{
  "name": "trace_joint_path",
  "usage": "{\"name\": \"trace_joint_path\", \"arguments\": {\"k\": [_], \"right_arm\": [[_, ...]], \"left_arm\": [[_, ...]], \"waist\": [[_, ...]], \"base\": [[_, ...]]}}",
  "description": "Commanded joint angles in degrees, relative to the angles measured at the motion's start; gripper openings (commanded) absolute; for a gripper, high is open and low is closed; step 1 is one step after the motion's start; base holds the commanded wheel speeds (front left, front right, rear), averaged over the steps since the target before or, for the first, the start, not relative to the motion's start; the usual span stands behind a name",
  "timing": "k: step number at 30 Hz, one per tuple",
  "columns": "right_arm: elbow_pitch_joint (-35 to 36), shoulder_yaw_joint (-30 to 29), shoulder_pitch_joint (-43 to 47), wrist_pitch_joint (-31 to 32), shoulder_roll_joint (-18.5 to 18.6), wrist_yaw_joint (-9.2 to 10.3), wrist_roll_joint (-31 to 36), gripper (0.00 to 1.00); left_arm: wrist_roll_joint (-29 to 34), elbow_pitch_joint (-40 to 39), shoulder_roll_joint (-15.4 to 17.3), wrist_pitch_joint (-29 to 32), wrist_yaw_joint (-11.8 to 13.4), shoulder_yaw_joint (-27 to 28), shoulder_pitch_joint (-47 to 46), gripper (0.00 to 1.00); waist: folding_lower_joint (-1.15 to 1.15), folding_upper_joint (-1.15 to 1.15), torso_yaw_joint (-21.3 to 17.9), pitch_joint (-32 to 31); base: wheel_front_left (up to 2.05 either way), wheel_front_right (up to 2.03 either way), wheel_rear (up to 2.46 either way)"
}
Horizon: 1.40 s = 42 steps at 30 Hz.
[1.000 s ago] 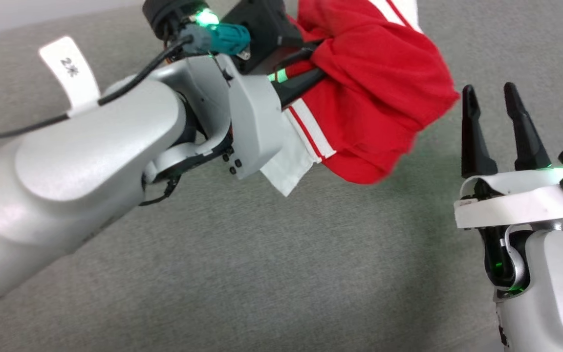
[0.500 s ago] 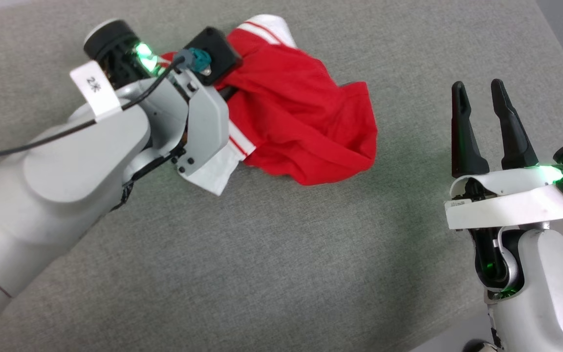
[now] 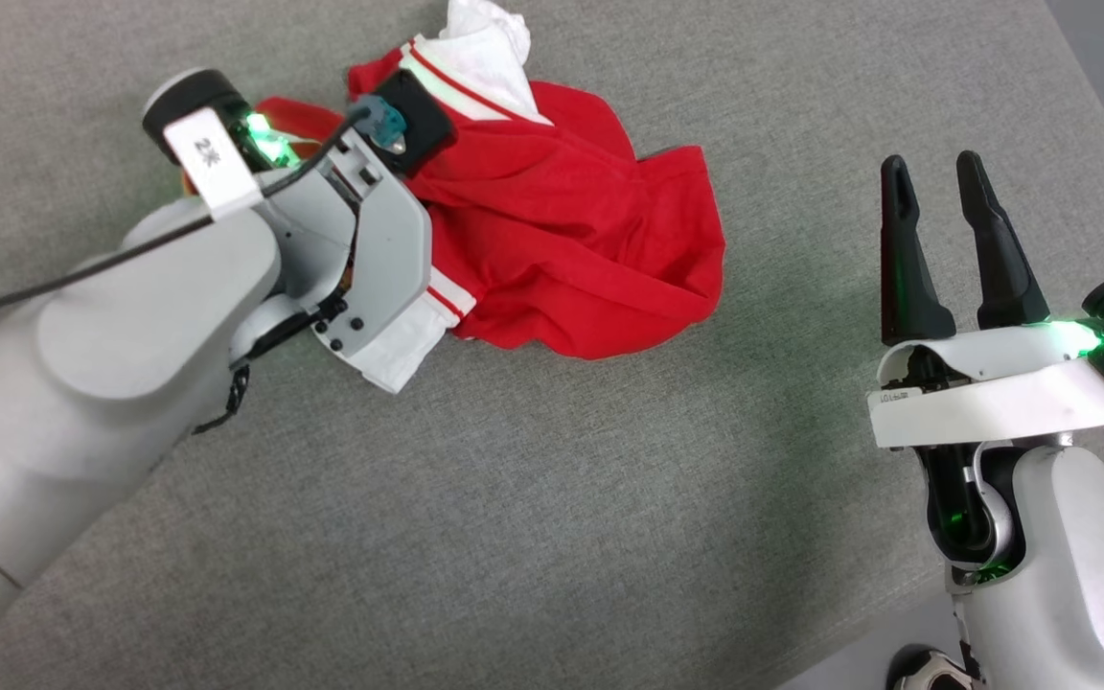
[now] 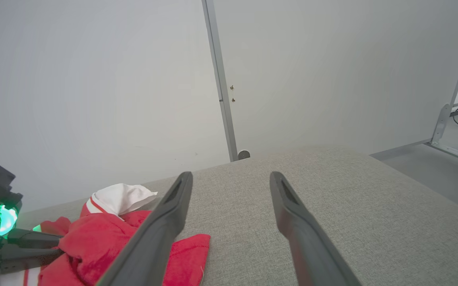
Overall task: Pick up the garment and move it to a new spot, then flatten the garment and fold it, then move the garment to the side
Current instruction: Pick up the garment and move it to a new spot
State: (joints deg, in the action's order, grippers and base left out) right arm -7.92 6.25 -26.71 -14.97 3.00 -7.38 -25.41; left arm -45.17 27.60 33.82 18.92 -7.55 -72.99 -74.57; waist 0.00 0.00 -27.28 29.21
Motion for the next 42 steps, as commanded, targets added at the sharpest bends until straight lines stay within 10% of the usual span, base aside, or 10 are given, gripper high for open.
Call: {"name": "trace_joint_path", "arguments": {"k": [1,5,7,8,9,30,42], "right_arm": [[0.0,0.0,-0.4,-0.2,-0.1,-0.22,-0.7,1.00],[0.0,-0.8,-0.6,-0.2,-0.1,-0.22,0.0,1.00],[-0.2,-1.2,-0.5,-0.2,-0.1,-0.22,0.5,1.00],[-0.3,-1.4,-0.5,-0.2,-0.1,-0.22,0.8,1.00],[-0.5,-1.4,-0.5,-0.2,-0.1,-0.22,1.2,1.00],[-7.5,-5.1,3.8,1.4,4.9,-0.22,10.0,1.00],[-6.7,-10.0,11.1,5.3,10.6,-0.22,11.0,1.00]], "left_arm": [[-0.1,0.8,0.6,0.5,0.2,-0.7,1.2,0.00],[-1.6,0.9,0.3,-0.2,0.2,-0.7,0.1,0.00],[-3.0,1.1,0.1,-1.4,0.2,-0.6,-0.9,0.47],[-3.9,1.3,-0.2,-2.3,0.2,-0.5,-1.3,0.87],[-4.5,1.4,-0.5,-3.3,0.2,-0.4,-1.7,1.00],[-21.1,9.8,0.0,-33.9,0.2,2.1,10.2,1.00],[-9.9,7.9,-1.5,-34.0,0.3,33.3,33.9,1.00]], "waist": [[0.00,0.00,0.0,0.0],[0.00,0.00,0.7,0.1],[0.00,0.00,1.5,-0.2],[0.00,0.00,2.0,-0.4],[0.00,0.00,2.5,-0.7],[0.00,0.00,20.6,-12.5],[0.00,0.00,29.4,-19.0]], "base": [[0.00,0.00,0.00],[0.00,0.00,0.00],[0.00,0.00,0.00],[0.00,0.00,0.00],[0.00,0.00,0.00],[0.00,0.00,0.00],[0.00,0.00,0.00]]}}
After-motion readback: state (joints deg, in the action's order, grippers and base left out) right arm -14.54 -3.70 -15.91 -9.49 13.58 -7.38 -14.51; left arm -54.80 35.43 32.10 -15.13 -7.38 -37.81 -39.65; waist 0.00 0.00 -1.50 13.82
